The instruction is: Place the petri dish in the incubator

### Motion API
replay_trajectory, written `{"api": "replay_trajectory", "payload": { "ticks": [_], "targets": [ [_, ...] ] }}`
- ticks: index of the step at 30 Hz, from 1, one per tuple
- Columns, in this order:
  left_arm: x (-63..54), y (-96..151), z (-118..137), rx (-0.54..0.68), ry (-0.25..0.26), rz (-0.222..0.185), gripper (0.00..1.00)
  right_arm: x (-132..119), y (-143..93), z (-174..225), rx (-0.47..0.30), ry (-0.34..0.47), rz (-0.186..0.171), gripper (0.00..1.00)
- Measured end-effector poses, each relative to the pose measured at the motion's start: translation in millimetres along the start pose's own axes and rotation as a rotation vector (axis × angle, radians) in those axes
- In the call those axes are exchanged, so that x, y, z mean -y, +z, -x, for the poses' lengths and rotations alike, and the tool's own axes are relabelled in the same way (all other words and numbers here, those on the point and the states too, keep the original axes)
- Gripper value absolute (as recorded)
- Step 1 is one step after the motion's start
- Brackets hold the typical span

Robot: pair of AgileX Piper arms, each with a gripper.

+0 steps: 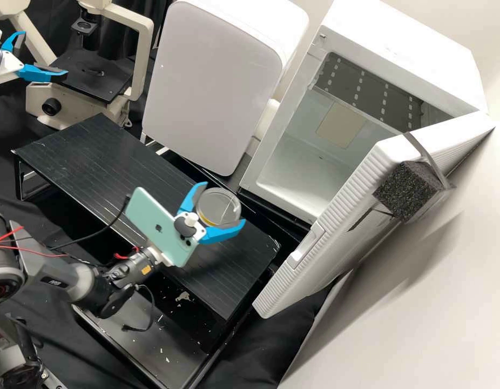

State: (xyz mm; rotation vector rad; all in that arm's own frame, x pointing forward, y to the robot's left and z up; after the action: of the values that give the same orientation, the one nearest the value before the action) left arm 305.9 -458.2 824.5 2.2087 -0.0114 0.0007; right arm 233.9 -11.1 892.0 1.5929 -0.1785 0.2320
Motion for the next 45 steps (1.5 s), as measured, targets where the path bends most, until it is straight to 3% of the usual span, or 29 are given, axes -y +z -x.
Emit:
{"api": "replay_trajectory", "payload": {
  "ticks": [6,14,21,30,45],
  "targets": [
    [0.0,0.0,0.0,0.000,0.000,0.000,1.00,-18.8,21.7,-42.3,0.035,0.099,-0.010,0.00],
    [0.0,0.0,0.0,0.000,0.000,0.000,1.00,-34.6,37.5,-105.7,0.011,0.201,-0.025,0.00],
    [0.0,0.0,0.0,0.000,0.000,0.000,1.00,-30.0,40.3,-152.8,0.016,0.165,-0.020,0.00],
    [0.0,0.0,0.0,0.000,0.000,0.000,1.00,-25.1,43.8,-190.5,0.031,0.156,0.020,0.00],
    [0.0,0.0,0.0,0.000,0.000,0.000,1.00,-1.6,55.3,-225.9,0.100,0.066,0.017,0.00]
  ]
}}
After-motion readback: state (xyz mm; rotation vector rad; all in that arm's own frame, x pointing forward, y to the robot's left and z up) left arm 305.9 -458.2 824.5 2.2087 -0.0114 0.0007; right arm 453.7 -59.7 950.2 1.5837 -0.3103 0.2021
